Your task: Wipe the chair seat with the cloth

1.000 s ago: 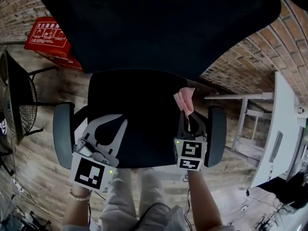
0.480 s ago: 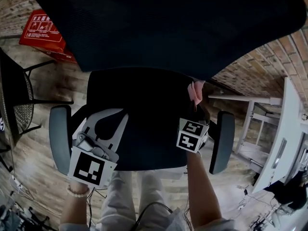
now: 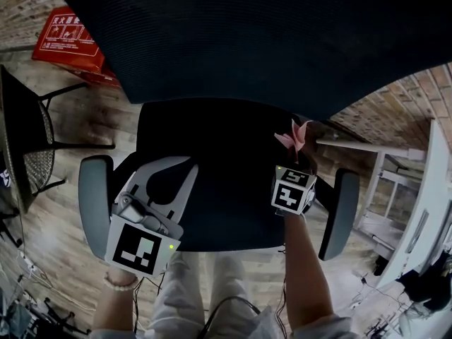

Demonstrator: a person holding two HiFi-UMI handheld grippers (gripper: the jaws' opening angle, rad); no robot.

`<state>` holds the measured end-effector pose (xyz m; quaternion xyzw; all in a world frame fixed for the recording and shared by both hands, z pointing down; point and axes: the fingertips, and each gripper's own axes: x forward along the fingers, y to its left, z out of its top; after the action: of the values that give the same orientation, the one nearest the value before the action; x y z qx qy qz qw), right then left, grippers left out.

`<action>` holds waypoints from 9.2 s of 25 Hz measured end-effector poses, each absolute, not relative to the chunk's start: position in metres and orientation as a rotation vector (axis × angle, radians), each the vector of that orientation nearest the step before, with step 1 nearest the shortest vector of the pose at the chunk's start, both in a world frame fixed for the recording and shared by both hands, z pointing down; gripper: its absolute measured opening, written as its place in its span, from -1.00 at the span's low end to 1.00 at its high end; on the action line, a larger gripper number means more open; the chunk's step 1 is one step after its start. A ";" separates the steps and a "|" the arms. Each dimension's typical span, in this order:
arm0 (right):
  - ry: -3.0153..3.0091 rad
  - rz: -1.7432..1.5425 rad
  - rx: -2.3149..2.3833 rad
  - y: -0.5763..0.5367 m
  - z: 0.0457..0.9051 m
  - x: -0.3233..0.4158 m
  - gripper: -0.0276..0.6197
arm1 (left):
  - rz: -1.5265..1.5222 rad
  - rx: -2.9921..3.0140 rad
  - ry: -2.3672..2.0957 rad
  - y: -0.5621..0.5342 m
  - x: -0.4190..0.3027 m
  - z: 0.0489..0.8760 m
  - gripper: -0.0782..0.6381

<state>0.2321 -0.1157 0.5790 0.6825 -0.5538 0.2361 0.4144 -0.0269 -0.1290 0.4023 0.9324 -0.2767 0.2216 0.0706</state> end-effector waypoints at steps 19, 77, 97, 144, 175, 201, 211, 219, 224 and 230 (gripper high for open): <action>-1.697 0.685 1.437 -0.144 0.600 0.121 -0.75 | 0.682 2.805 -0.903 -0.130 -0.057 0.377 -0.73; -2.014 0.439 0.839 -0.110 0.606 -0.060 -0.75 | 0.619 2.638 -1.198 -0.134 -0.152 0.352 -0.73; -1.588 0.625 1.417 -0.058 0.600 0.180 -0.75 | 0.640 2.712 -0.966 -0.119 -0.046 0.369 -0.73; -2.114 0.535 0.752 -0.025 0.594 -0.127 -0.75 | 0.625 2.647 -1.202 -0.114 -0.159 0.360 -0.73; -1.838 0.637 1.063 0.021 0.607 0.034 -0.75 | 0.640 2.685 -1.062 -0.085 -0.078 0.377 -0.73; -1.463 0.828 1.460 0.108 0.594 0.205 -0.75 | 0.678 2.809 -0.836 -0.045 0.022 0.380 -0.73; -1.607 0.842 1.297 0.109 0.601 0.130 -0.75 | 0.679 2.738 -0.930 -0.034 -0.022 0.382 -0.73; -1.773 0.754 1.087 0.103 0.603 0.049 -0.75 | 0.686 2.650 -1.068 -0.024 -0.082 0.379 -0.73; -1.860 0.689 0.948 0.099 0.604 -0.004 -0.75 | 0.683 2.642 -1.143 -0.024 -0.114 0.370 -0.73; -1.981 0.599 0.770 0.091 0.601 -0.076 -0.75 | 0.657 2.642 -1.227 -0.033 -0.142 0.360 -0.73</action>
<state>-0.0765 0.0911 0.6014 0.3114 -0.8013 0.2422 0.4498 -0.1423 -0.0328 0.3602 0.8821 -0.4096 0.2194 0.0775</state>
